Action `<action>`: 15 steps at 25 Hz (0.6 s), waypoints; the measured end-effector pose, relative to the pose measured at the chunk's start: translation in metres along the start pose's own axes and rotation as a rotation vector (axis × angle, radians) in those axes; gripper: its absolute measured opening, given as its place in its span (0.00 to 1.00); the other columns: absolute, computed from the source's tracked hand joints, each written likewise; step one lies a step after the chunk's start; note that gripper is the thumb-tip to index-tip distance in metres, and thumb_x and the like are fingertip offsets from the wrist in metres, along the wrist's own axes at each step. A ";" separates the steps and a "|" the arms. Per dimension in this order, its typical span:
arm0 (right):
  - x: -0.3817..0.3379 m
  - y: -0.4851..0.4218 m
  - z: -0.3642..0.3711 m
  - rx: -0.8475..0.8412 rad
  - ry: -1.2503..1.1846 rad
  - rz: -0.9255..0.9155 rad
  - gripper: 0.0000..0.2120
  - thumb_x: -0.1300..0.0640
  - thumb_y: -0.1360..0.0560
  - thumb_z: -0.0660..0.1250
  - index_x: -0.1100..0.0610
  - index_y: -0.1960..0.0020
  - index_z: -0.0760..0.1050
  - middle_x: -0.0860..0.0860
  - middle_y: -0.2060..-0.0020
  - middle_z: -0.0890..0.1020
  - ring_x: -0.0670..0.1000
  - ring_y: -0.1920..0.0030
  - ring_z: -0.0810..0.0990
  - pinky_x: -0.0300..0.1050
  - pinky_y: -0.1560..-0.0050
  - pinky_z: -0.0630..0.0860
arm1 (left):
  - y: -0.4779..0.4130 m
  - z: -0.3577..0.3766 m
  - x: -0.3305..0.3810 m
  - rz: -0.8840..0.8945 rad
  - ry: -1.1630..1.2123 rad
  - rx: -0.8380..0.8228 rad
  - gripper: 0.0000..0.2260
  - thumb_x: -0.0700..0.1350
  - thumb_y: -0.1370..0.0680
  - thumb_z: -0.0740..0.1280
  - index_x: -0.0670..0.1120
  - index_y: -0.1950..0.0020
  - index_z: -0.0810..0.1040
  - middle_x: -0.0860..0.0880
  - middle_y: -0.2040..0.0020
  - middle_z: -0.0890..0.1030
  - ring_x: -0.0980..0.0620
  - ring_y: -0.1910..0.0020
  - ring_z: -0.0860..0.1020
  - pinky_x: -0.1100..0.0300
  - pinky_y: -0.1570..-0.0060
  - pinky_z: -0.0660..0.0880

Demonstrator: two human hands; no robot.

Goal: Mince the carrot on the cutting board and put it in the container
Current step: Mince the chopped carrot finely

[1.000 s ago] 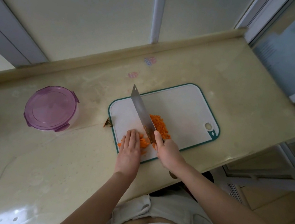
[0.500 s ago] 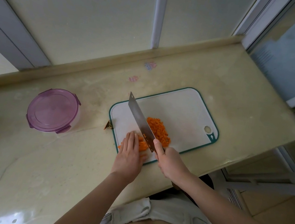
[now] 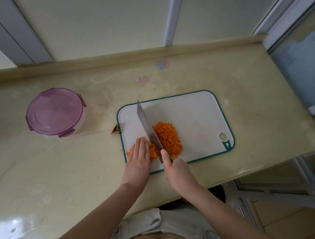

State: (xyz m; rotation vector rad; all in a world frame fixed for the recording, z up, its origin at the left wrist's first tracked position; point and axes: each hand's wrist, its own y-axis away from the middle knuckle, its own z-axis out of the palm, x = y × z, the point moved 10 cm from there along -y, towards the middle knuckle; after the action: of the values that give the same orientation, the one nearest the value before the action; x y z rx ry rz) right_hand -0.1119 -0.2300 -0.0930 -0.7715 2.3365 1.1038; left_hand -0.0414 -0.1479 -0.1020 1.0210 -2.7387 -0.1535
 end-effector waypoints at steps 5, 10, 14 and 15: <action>-0.003 -0.001 0.002 0.029 0.020 -0.033 0.28 0.43 0.19 0.50 0.63 0.62 0.74 0.53 0.69 0.75 0.52 0.65 0.73 0.43 0.63 0.66 | -0.003 0.010 0.002 -0.003 -0.077 -0.074 0.26 0.36 0.18 0.47 0.36 0.33 0.29 0.37 0.25 0.38 0.41 0.25 0.38 0.51 0.27 0.38; -0.012 -0.007 0.002 0.021 0.008 -0.086 0.27 0.44 0.18 0.51 0.56 0.73 0.64 0.50 0.75 0.70 0.50 0.71 0.70 0.42 0.68 0.63 | -0.004 0.011 0.001 -0.022 -0.092 -0.083 0.26 0.37 0.18 0.47 0.36 0.31 0.30 0.37 0.25 0.38 0.41 0.25 0.39 0.51 0.28 0.37; -0.008 -0.013 -0.006 0.004 -0.009 -0.070 0.29 0.43 0.18 0.49 0.55 0.74 0.62 0.49 0.77 0.67 0.48 0.74 0.66 0.39 0.71 0.61 | -0.003 0.004 0.004 0.002 -0.036 0.020 0.28 0.35 0.20 0.53 0.36 0.29 0.34 0.38 0.24 0.42 0.41 0.25 0.42 0.52 0.30 0.39; -0.007 -0.013 -0.008 0.002 -0.009 -0.066 0.29 0.42 0.19 0.49 0.56 0.74 0.64 0.49 0.77 0.68 0.49 0.74 0.68 0.41 0.70 0.63 | -0.002 0.001 0.004 0.008 -0.022 0.064 0.29 0.35 0.20 0.54 0.36 0.29 0.36 0.38 0.24 0.44 0.41 0.25 0.44 0.52 0.30 0.39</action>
State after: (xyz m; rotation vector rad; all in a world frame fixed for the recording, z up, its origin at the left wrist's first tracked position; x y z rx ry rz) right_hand -0.0995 -0.2419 -0.0915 -0.8354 2.2877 1.0745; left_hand -0.0429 -0.1521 -0.1028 1.0309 -2.7836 -0.0762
